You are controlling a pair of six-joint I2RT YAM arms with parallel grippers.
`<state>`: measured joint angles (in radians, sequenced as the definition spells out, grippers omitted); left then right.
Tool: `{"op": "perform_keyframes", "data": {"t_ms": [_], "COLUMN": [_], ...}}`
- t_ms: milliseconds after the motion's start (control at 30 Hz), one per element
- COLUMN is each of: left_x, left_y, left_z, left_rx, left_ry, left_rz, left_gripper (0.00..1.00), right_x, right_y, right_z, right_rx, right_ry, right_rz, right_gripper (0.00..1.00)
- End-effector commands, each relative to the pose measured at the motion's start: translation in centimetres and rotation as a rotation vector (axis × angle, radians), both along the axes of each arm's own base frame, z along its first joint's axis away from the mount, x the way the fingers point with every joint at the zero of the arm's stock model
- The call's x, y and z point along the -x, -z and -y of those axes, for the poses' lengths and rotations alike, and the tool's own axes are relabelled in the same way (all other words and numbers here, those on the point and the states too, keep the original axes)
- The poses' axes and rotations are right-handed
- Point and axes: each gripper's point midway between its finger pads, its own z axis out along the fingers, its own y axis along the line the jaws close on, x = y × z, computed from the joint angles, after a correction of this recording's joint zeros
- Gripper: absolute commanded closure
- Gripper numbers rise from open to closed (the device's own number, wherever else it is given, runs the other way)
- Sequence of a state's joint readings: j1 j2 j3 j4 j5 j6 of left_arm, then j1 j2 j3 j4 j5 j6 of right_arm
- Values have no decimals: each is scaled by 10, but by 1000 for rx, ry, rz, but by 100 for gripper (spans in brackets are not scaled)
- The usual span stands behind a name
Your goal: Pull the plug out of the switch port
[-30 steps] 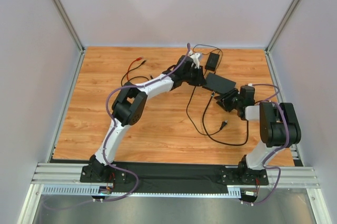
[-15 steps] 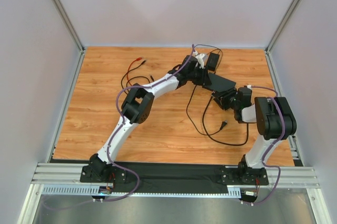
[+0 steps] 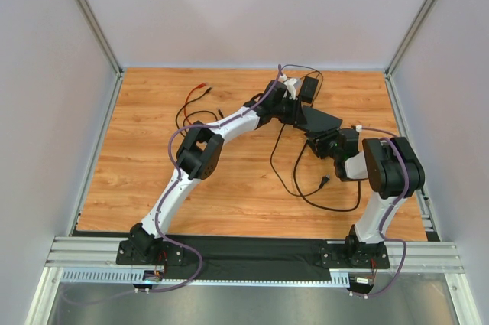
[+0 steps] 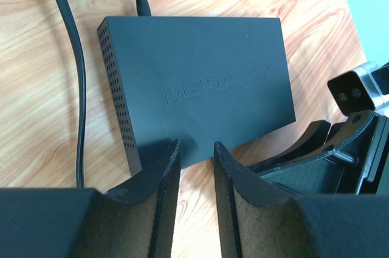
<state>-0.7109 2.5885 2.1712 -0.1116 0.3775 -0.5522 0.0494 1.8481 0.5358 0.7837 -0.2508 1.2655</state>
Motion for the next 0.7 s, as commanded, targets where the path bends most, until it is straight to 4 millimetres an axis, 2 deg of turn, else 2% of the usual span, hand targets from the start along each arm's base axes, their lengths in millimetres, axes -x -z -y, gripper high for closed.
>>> {"op": "perform_keyframes", "data": {"t_ms": [0,333,667], "left_x": [3,3,1], "left_y": [4,5,6], "left_z": [0,-3,-6], "left_rx": [-22,-22,-19], "left_ry": [10,14,10], "left_rz": [-26,-39,-50], "left_gripper": [65,67,68], "right_x": [6,10,1], "right_y": [25,27,28], "right_z": [14,23,27], "right_rx": [57,107,129], "right_ry": [74,96,116], "right_rz": [-68,-116,-130], "right_gripper": [62,62,62]}}
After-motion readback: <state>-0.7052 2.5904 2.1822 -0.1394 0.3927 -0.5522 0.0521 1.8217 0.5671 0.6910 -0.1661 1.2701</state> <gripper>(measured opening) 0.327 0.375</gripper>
